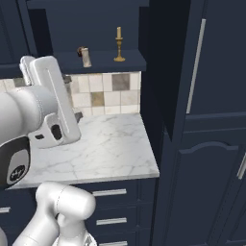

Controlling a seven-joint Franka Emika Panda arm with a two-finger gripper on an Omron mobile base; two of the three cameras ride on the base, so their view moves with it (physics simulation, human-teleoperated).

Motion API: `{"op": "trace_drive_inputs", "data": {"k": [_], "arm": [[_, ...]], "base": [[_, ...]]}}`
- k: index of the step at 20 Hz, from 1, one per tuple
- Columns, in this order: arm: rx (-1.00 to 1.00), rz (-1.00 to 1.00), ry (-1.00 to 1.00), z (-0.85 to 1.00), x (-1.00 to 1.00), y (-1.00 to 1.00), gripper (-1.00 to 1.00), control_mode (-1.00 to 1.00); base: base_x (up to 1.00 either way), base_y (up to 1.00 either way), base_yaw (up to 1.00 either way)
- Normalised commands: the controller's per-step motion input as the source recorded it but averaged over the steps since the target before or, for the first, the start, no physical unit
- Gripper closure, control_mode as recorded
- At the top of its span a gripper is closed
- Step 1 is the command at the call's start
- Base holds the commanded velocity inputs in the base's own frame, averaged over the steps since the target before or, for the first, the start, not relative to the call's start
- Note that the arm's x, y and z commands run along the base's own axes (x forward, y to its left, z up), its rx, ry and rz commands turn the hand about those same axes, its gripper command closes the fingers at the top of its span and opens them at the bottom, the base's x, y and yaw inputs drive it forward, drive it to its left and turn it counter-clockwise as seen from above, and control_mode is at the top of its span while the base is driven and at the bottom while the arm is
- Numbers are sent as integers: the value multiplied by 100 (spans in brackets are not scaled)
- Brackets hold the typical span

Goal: Pick the candle and candle from the dining table and place them in the open cabinet. Close the cabinet after placing the objects.

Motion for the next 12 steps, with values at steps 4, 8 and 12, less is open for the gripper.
{"op": "trace_drive_inputs", "data": {"k": [4, 8, 12], "arm": [[14, -6, 0, 5, -35, -51, -100, -100], [15, -16, -1, 0, -21, -14, -100, -100], [12, -19, -1, 0, -22, 0, -100, -100]], "base": [[0, 0, 0], [0, 0, 0], [0, 0, 0]]}}
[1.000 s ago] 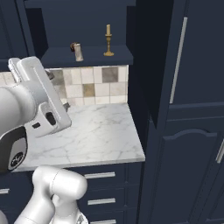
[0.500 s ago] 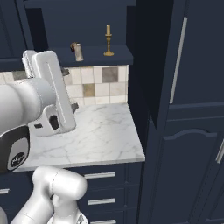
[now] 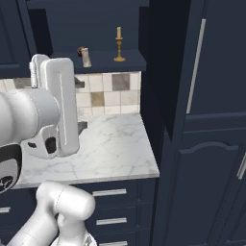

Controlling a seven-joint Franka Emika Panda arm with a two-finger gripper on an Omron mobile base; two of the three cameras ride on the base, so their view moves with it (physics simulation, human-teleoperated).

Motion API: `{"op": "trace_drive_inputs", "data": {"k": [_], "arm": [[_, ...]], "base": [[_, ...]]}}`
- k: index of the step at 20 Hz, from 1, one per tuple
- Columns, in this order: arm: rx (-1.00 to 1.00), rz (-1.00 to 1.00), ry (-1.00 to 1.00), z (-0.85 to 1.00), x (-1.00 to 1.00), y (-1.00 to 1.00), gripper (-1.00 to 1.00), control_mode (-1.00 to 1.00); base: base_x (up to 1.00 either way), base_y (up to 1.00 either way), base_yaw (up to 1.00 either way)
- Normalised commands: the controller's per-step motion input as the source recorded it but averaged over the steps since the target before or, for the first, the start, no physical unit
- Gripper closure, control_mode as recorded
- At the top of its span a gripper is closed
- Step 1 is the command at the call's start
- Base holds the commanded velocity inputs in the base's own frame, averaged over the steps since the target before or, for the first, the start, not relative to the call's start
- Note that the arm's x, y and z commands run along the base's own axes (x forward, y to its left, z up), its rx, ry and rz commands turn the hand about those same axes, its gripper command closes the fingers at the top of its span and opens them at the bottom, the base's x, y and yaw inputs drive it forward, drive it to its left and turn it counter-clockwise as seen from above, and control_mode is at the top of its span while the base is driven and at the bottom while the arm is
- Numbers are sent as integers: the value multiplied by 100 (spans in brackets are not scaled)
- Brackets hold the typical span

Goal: Pick the candle and candle from the dining table and place them in the open cabinet. Close the cabinet after placing the objects.

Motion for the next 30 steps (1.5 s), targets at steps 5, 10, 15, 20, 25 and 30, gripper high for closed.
{"op": "trace_drive_inputs", "data": {"k": [5, 10, 15, 20, 25, 30], "arm": [[9, -12, -6, 0, -46, -12, -100, -100], [7, -1, -14, 0, -53, -19, -100, -100], [3, 0, -15, 0, -42, -14, -100, -100], [1, 0, -17, 0, -17, -20, -100, -100], [0, 0, -9, -4, 1, -26, -100, -100], [0, 0, 0, -3, 0, -35, -100, -100]], "base": [[0, 0, 0], [0, 0, 0], [0, 0, 0], [0, 0, 0], [0, 0, 0], [0, 0, 0]]}}
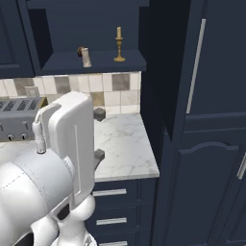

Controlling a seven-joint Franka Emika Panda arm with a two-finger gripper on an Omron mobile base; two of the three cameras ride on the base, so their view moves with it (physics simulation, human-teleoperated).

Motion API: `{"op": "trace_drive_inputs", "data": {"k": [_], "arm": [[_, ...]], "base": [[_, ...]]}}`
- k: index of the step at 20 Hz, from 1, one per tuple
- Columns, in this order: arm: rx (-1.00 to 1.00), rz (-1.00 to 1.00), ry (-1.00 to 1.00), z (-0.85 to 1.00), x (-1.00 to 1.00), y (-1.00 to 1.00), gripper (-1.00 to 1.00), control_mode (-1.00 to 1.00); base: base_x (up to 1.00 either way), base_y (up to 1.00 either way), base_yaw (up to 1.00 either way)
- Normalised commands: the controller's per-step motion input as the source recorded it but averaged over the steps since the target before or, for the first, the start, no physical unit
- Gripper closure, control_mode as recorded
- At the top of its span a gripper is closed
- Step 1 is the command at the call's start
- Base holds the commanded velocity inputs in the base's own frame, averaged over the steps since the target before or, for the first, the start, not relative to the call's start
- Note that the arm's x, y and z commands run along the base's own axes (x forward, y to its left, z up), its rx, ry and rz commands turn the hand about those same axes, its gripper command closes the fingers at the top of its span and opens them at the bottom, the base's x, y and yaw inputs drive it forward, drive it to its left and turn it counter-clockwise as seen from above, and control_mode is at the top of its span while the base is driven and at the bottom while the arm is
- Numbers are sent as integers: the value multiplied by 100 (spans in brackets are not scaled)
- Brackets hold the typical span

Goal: Pick the candle and candle from the dining table and place them in the open cabinet. Close the cabinet after placing the objects.

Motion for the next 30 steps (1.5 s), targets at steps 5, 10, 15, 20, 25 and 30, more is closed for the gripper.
{"op": "trace_drive_inputs", "data": {"k": [5, 10, 15, 20, 25, 30], "arm": [[3, 0, 0, 0, 0, -39, -100, -100], [2, 2, 1, 0, 6, -28, -100, -100], [0, 9, 0, -10, 19, -15, -100, -100], [0, 11, 0, -5, 13, -22, -100, -100], [2, 8, 0, 0, 16, -25, -100, -100], [3, 9, 0, 0, 19, -29, -100, -100]], "base": [[0, 0, 0], [0, 0, 0], [0, 0, 0], [0, 0, 0], [0, 0, 0], [0, 0, 0]]}}
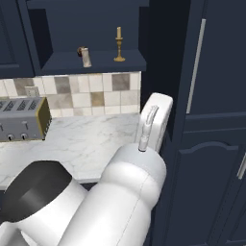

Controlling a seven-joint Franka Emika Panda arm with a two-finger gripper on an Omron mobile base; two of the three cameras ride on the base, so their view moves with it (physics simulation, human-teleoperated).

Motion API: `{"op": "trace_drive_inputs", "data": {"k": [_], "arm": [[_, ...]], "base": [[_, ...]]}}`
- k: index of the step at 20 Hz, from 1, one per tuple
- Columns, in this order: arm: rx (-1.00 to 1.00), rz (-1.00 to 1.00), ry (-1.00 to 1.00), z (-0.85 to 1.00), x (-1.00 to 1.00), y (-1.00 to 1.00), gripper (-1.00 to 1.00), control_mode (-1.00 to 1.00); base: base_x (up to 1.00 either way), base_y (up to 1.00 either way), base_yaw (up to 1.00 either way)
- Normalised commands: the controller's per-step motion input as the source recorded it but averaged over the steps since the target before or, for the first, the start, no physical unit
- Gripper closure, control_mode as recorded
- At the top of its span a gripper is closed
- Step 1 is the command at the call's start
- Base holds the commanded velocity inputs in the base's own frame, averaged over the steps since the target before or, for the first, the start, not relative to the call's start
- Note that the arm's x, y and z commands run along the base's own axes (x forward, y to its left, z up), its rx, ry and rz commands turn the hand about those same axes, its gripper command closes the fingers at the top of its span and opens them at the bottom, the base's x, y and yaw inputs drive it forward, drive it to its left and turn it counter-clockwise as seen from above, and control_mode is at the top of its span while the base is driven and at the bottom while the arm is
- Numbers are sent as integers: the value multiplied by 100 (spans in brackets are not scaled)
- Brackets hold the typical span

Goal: Pick the candle and candle from the dining table and place them in the open cabinet. Close the cabinet after placing the objects.

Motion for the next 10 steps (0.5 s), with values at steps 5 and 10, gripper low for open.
{"op": "trace_drive_inputs", "data": {"k": [5, 10], "arm": [[4, 10, 0, -4, 28, -25, -100, -100], [2, 12, 0, -12, 29, -7, -100, -100]], "base": [[0, 0, 0], [0, 0, 0]]}}
